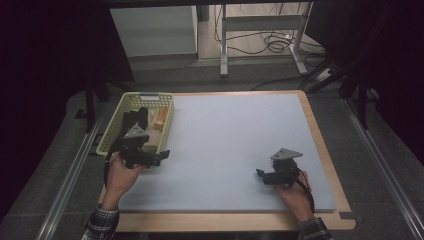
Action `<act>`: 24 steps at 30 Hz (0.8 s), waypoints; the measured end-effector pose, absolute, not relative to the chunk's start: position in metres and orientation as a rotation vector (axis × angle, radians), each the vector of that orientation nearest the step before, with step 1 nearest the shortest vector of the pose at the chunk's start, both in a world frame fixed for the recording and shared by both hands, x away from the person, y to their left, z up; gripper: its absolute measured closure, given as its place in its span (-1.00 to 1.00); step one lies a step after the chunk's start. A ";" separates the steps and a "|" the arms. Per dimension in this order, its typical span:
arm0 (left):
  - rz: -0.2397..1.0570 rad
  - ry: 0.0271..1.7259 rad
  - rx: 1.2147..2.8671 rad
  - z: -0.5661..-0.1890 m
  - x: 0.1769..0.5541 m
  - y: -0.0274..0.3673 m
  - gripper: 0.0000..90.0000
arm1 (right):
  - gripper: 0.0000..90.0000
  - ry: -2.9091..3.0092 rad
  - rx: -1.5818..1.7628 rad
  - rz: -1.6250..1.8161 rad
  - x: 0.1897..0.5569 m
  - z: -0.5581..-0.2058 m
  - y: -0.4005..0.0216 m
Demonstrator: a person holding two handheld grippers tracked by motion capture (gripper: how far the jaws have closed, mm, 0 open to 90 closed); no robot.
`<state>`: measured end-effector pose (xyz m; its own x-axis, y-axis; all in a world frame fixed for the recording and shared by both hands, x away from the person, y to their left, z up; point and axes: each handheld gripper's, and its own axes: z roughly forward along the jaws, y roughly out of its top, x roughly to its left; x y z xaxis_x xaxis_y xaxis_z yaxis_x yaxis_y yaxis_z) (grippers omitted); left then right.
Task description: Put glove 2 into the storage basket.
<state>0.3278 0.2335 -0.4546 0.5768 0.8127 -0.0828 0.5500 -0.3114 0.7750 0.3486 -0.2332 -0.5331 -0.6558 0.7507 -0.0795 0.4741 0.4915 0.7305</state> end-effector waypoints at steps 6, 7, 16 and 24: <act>0.415 1.054 2.013 -0.456 0.324 0.220 -0.97 | -0.62 2.350 1.018 0.974 0.348 -0.533 -0.233; 0.415 1.049 2.017 -0.457 0.324 0.219 -0.97 | -0.62 2.350 1.019 0.974 0.348 -0.533 -0.233; 0.401 1.004 2.028 -0.461 0.322 0.201 -1.00 | -0.62 2.350 1.018 0.974 0.348 -0.533 -0.233; 0.394 0.967 2.036 -0.464 0.321 0.186 -1.00 | -0.62 2.351 1.019 0.974 0.348 -0.533 -0.233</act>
<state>0.3206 0.1864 -0.4637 0.6551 0.7528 -0.0649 0.4934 -0.3611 0.7913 0.3485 -0.2330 -0.5330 -0.6553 0.7510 -0.0811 0.4737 0.4922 0.7303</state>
